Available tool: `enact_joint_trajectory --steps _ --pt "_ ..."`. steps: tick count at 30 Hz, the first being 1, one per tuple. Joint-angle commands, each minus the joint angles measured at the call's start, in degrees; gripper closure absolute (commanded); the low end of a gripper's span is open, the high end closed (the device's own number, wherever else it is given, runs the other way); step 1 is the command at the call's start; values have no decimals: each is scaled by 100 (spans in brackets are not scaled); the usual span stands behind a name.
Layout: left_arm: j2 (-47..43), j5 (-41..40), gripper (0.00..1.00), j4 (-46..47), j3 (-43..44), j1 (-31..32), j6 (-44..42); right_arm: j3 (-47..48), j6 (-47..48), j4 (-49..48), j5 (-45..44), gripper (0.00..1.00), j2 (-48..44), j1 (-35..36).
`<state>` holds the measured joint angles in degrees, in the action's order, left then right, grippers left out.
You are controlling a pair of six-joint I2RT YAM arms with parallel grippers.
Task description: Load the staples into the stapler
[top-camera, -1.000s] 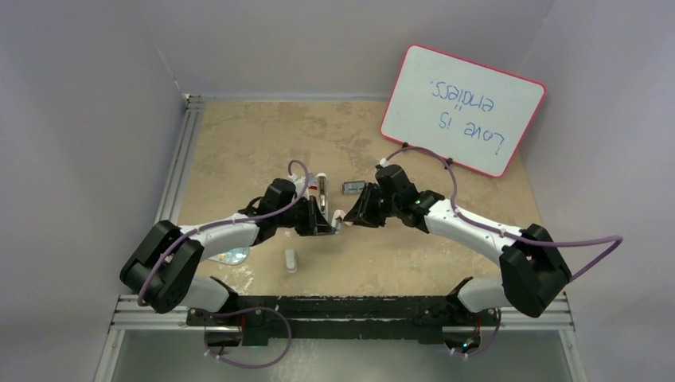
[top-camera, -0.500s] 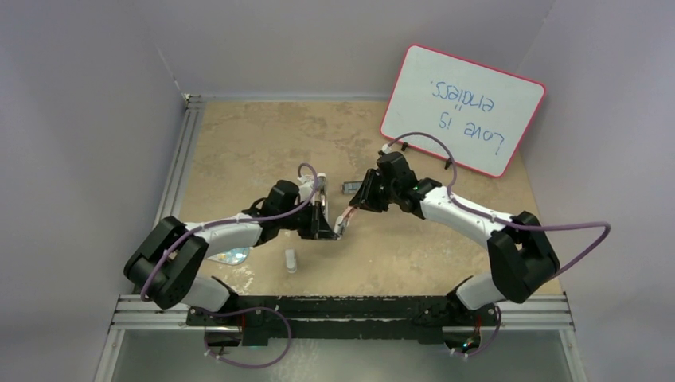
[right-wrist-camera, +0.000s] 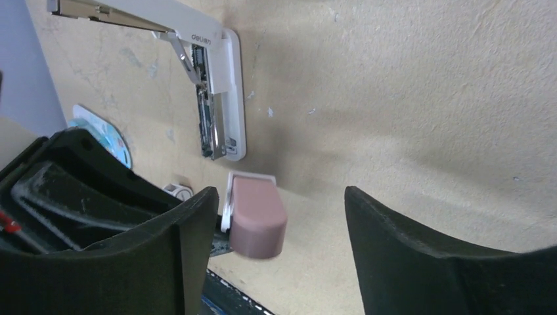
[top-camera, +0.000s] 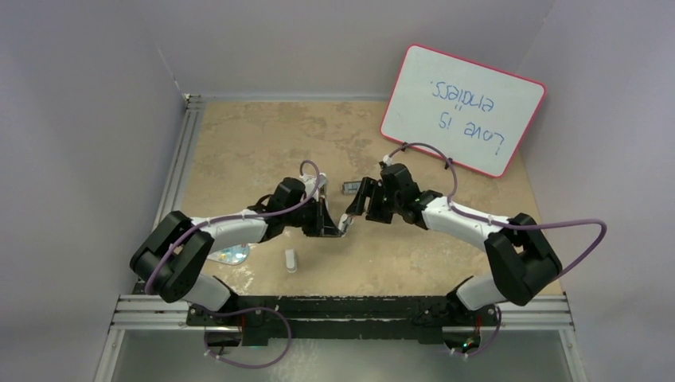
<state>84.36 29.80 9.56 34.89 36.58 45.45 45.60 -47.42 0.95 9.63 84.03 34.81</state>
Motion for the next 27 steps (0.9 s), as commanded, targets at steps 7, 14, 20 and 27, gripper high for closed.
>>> enact_joint_trajectory --steps 7,14,20,27 --pt "122 -113 100 301 290 40 438 -459 -803 -1340 322 21 -348 85" --pt "81 -61 100 354 303 40 471 -446 -1028 -1340 134 36 -66 214" --pt "90 -98 100 496 221 38 438 -419 -1063 -1395 95 44 114 378" --pt "40 -139 100 499 181 42 432 -303 -1158 -1319 -123 62 339 537"
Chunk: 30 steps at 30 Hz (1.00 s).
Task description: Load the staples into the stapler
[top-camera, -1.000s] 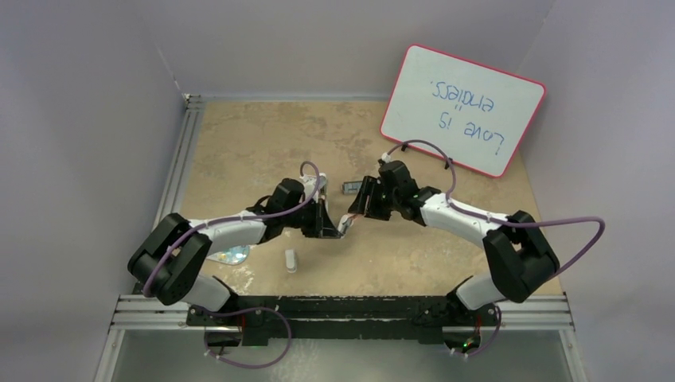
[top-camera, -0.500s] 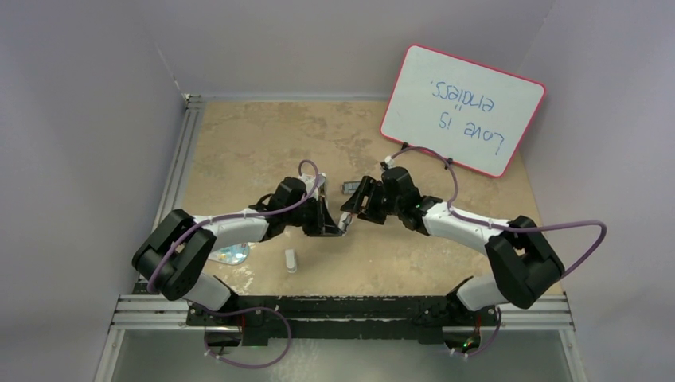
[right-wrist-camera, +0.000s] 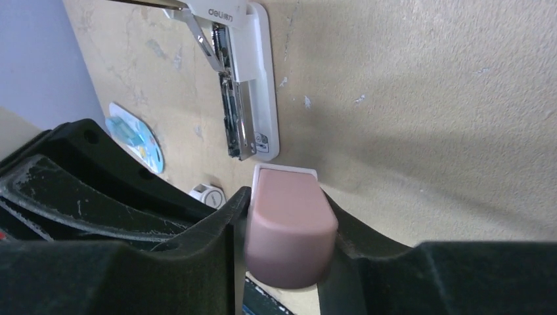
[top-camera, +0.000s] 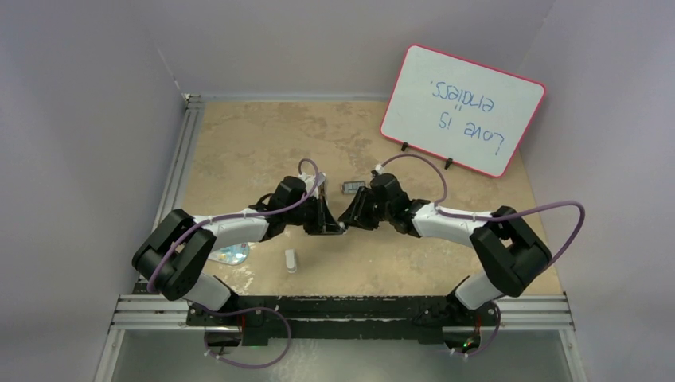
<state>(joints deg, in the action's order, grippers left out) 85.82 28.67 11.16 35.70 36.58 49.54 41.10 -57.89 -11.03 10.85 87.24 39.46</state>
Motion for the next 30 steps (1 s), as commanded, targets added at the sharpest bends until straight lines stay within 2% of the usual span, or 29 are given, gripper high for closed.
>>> enact_joint_trajectory --steps 1,3,7,10,12,16,23,30 --pt "-130 -54 100 324 89 35 22 172 -112 -94 -310 65 28 77" --pt "-184 -125 100 239 77 34 21 323 -26 47 -486 71 76 130" --pt "-416 -654 77 -236 102 40 39 907 292 771 -1165 74 341 409" --pt "-706 -1151 65 -625 112 36 4 1229 427 1205 -1572 74 574 511" --pt "-931 -1513 61 -914 112 40 10 1394 499 1458 -1796 74 702 553" --pt "-1413 -2253 59 -1678 138 36 45 1756 653 1962 -2241 74 902 644" --pt "-2033 -3599 58 -2431 341 28 -222 2259 922 2552 -2719 72 1291 848" --pt "-2100 -3808 57 -2600 403 18 -301 2552 1051 2866 -2938 68 1685 1030"
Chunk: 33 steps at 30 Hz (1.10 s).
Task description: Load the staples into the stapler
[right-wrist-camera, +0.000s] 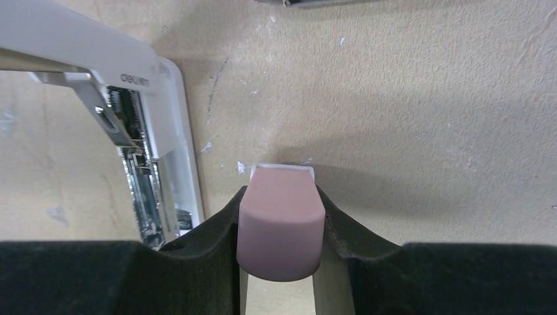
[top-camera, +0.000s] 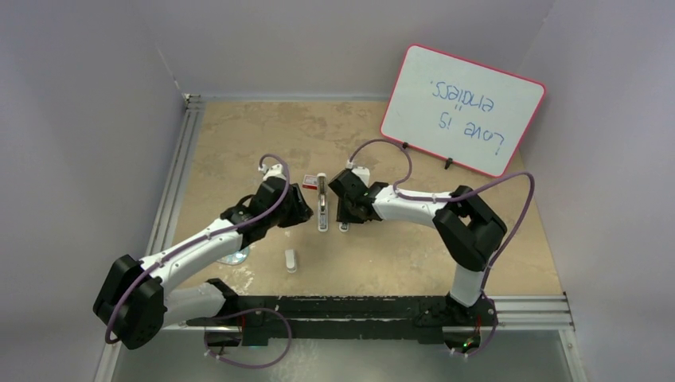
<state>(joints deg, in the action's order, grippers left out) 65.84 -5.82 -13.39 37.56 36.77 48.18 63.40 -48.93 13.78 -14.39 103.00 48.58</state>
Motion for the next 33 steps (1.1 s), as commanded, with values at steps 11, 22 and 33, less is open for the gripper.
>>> enact_joint_trajectory --steps 11,22,33 --pt "-28 -249 59 -111 223 -9 -237 295 88 511 -500 50 74 213" --pt "-133 -333 60 -416 518 -31 -289 343 -16 639 -478 45 -619 242" --pt "-650 -1015 58 -1559 1898 -84 -936 421 82 333 -60 46 -1122 1265"
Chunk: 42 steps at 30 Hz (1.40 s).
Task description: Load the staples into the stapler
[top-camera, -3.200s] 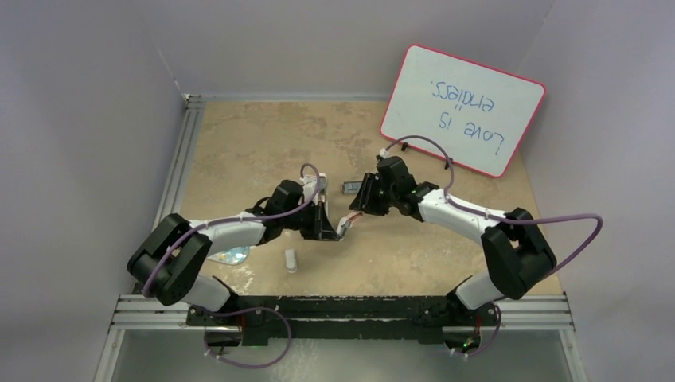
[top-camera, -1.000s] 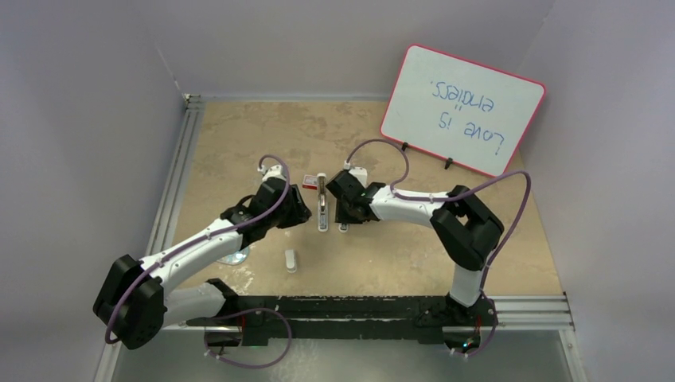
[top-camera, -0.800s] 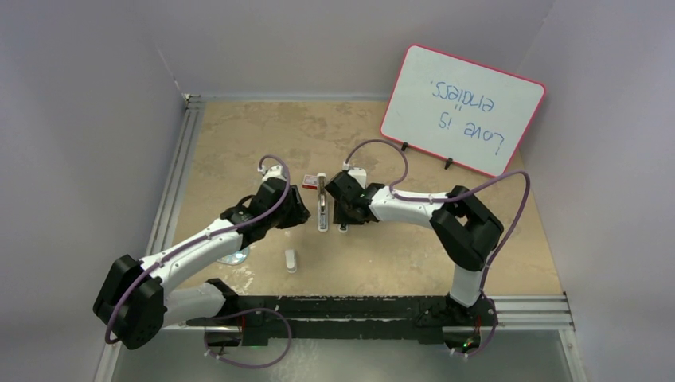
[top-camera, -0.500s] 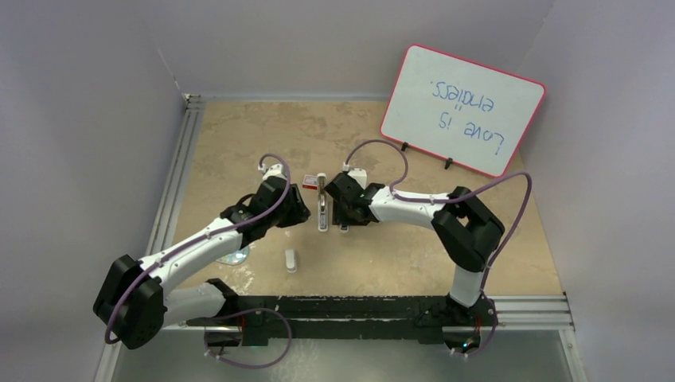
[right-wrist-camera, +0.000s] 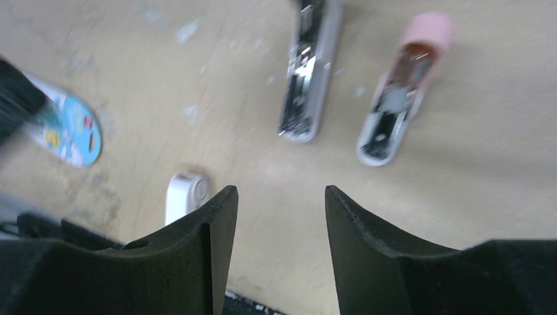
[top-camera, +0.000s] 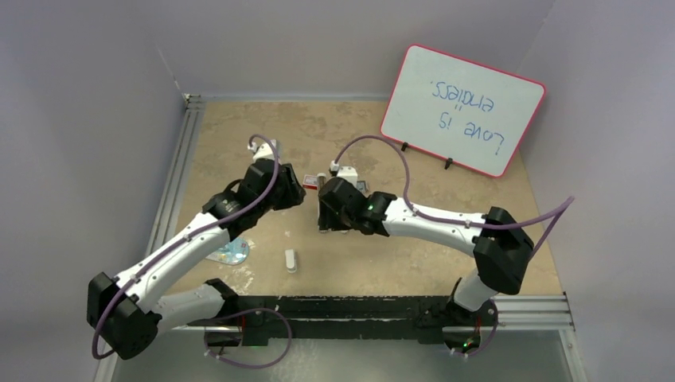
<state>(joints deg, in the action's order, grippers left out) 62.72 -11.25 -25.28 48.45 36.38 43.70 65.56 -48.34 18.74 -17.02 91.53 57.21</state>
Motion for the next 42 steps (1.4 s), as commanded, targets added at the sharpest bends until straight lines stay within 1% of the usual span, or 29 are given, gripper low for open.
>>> enact_joint_trajectory --steps 1,3,5,6,8,10,11,16,19,26,28,30,33,35,37,38,40,42 --pt "-347 -580 57 -489 969 -55 -611 211 21 -260 318 45 70 495" --pt "-296 -884 55 -821 1407 -119 -810 216 16 -453 550 45 181 677" --pt "-190 -990 53 -1087 1743 -286 -990 262 69 -637 719 42 315 861" --pt "-137 -933 52 -1172 1880 -435 -1096 317 111 -691 766 40 382 944" --pt "-60 -517 52 -1222 2032 -847 -1261 477 224 -731 782 36 577 1127" --pt "-22 -107 52 -1166 2037 -1242 -1330 694 330 -692 739 33 772 1284" --pt "4 -12 52 -1156 2025 -1339 -1336 820 356 -643 695 32 880 1348" --pt "198 288 52 -1104 1867 -1439 -1251 1533 431 -184 374 30 1601 1637" --pt "267 368 51 -1091 1807 -1453 -1226 1978 234 481 -72 35 2015 1779" --pt "210 369 43 -958 1547 -1458 -1224 2105 112 868 -377 38 2271 1932" --pt "214 388 42 -917 1514 -1458 -1199 2134 27 979 -475 40 2300 1943" --pt "227 416 41 -892 1486 -1463 -1198 2115 -56 980 -487 44 2295 1943" --pt "256 429 41 -896 1476 -1463 -1198 2092 -157 949 -488 54 2286 1948" --pt "244 474 41 -900 1454 -1458 -1177 2086 -208 906 -492 63 2263 1943" --pt "134 498 42 -910 1399 -1458 -1061 2040 -288 894 -479 72 2210 1945" --pt "33 516 42 -840 1268 -1458 -1028 2017 -360 934 -462 74 2183 1939" --pt "-63 552 42 -747 1099 -1458 -924 1918 -435 935 -565 77 2091 1939" --pt "-38 641 42 -836 997 -1459 -755 1814 -553 924 -701 77 1987 1922"
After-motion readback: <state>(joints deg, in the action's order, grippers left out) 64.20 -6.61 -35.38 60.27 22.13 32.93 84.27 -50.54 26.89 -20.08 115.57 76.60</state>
